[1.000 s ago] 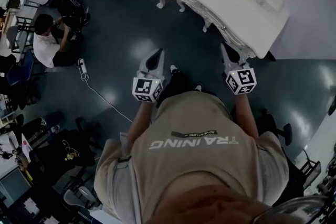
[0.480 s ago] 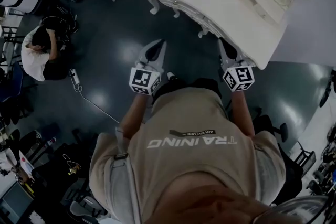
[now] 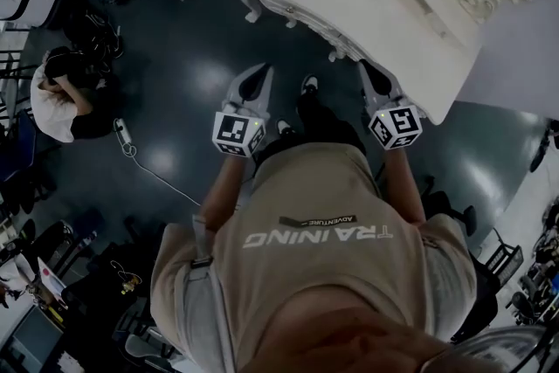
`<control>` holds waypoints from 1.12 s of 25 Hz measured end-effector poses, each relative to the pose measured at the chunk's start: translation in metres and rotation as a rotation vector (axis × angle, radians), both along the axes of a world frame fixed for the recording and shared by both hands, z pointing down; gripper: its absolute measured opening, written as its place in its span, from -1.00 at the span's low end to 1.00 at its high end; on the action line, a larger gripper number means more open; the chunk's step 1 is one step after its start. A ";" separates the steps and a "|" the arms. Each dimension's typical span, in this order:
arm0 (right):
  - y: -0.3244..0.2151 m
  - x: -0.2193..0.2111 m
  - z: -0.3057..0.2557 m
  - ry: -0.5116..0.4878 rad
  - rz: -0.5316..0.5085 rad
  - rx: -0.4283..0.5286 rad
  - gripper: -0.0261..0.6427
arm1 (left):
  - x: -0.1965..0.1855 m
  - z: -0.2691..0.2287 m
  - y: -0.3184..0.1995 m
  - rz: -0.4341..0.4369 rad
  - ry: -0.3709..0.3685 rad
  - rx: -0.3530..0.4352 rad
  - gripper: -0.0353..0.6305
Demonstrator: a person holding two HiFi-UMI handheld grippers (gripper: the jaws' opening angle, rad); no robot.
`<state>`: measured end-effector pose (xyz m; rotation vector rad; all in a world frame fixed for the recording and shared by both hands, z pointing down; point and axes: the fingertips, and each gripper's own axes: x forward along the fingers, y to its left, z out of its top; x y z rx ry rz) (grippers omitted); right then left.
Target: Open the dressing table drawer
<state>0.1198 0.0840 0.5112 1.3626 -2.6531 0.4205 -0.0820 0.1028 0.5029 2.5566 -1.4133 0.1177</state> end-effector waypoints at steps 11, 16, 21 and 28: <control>-0.164 0.010 0.003 -0.048 -0.046 0.046 -0.91 | 0.013 -0.024 -0.149 -0.050 -0.064 -0.016 -0.90; -0.218 0.022 0.005 -0.044 -0.085 0.065 -0.91 | 0.038 -0.029 -0.200 -0.060 -0.068 0.015 -0.90; -0.257 0.011 0.017 -0.036 -0.112 0.047 -0.91 | 0.041 -0.025 -0.228 -0.055 -0.075 -0.002 -0.90; -0.290 -0.019 0.028 -0.018 -0.123 0.012 -0.91 | 0.007 -0.013 -0.253 -0.076 -0.091 -0.023 -0.90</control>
